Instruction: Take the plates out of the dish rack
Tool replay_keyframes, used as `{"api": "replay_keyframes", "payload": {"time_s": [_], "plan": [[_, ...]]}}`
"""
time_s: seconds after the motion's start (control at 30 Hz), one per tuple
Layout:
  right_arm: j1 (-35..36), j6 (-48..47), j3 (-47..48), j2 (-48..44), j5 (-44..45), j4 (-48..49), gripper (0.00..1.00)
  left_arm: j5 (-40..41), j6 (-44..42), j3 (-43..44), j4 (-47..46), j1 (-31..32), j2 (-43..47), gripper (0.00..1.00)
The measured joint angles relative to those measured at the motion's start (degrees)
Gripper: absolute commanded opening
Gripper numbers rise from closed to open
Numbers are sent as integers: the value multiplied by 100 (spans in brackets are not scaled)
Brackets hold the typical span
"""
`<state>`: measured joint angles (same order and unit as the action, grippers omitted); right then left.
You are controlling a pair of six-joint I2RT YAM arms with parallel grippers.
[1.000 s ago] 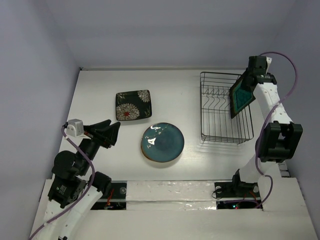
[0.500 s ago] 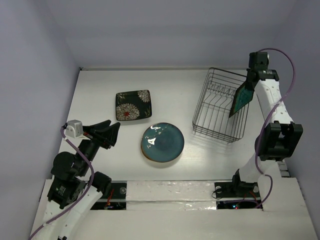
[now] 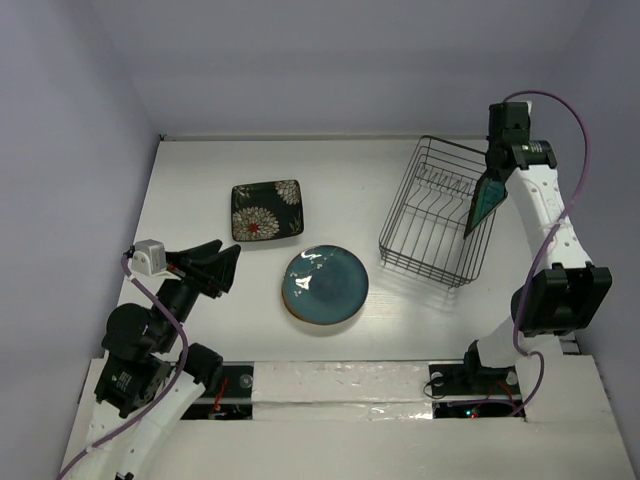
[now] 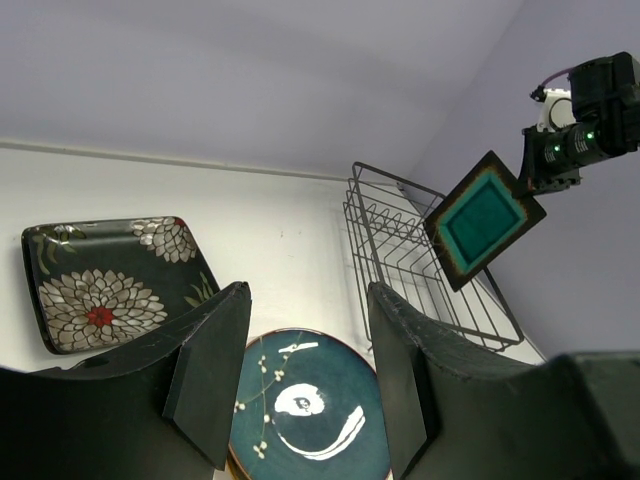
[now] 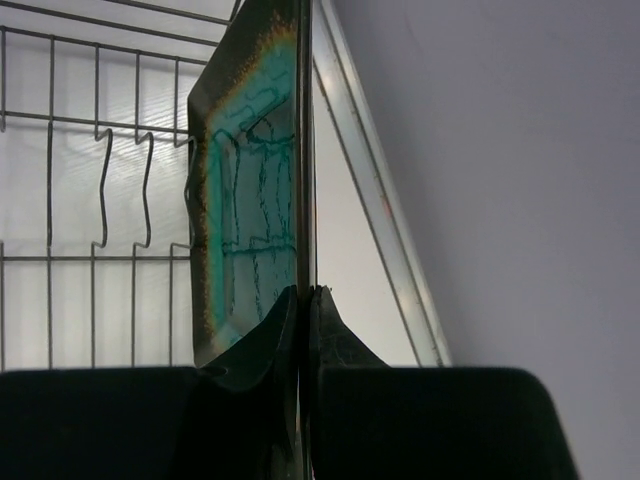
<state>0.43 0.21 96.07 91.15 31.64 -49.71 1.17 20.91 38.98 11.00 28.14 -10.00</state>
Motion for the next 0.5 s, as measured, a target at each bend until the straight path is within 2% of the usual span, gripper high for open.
{"api": "replay_keyframes", "payload": {"time_s": [0.2, 0.33, 0.5], "plan": [[509, -286, 46, -2, 675, 9, 0, 2, 0, 0, 0, 0, -2, 47], [870, -404, 625, -26, 1021, -190, 0, 2, 0, 0, 0, 0, -2, 47], [1270, 2, 1338, -610, 645, -61, 0, 7, 0, 0, 0, 0, -7, 47]]}}
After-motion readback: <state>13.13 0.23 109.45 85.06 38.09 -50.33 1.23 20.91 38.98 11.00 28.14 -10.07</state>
